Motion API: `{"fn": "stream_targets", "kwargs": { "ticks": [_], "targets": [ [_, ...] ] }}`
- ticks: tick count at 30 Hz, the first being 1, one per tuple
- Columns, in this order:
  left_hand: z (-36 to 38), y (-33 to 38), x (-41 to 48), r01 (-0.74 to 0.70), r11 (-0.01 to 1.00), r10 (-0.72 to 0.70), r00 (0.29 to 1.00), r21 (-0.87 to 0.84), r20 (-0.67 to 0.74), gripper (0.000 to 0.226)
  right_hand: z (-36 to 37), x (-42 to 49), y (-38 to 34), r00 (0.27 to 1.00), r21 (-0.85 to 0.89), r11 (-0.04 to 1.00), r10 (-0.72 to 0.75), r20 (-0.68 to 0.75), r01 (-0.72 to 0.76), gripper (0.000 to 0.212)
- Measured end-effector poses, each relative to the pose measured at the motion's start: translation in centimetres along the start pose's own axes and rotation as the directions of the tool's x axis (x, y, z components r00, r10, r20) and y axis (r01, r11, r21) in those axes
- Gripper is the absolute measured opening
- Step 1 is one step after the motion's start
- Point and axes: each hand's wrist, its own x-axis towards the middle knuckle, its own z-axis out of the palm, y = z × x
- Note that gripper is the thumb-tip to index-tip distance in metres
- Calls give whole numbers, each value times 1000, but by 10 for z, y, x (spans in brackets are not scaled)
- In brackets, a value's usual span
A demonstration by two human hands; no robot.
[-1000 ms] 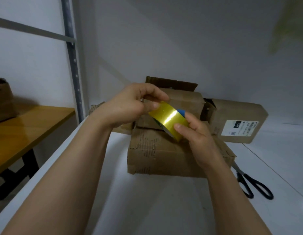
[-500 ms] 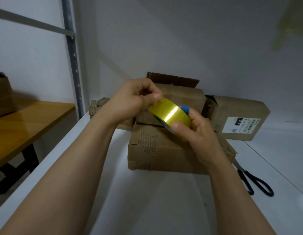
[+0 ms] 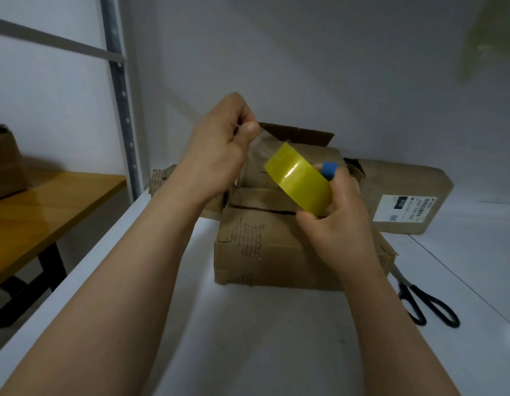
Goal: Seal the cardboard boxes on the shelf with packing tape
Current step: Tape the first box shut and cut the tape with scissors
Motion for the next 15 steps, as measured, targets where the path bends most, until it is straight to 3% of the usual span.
{"fn": "stream_targets", "kwargs": {
  "ticks": [4, 8, 10, 11, 13, 15],
  "targets": [
    [-11, 10, -1, -45, 997, 50, 995, 59, -91, 8, -2, -1, -6, 968, -116, 977, -195, -156, 178, 51],
    [-17, -2, -15, 86, 977, -94, 995, -193, -32, 11, -6, -11, -16, 910, -145, 928, -367, -193, 343, 51],
    [-18, -11, -21, 110, 958, -103, 994, -264, 40, 17, -9, -16, -26, 913, -96, 927, -374, -166, 362, 54],
    [-18, -14, -24, 126, 950, -108, 991, -285, 77, 17, -12, -17, -31, 940, -9, 948, -317, -129, 319, 53],
    [-13, -23, -26, 192, 926, -153, 978, -326, 143, 12, -16, -16, -35, 995, 247, 964, -101, -2, 98, 50],
    [-5, -35, -29, 265, 907, -205, 957, -329, 205, 13, -17, -13, -30, 993, 404, 910, 61, 102, -98, 52]
  ]
}}
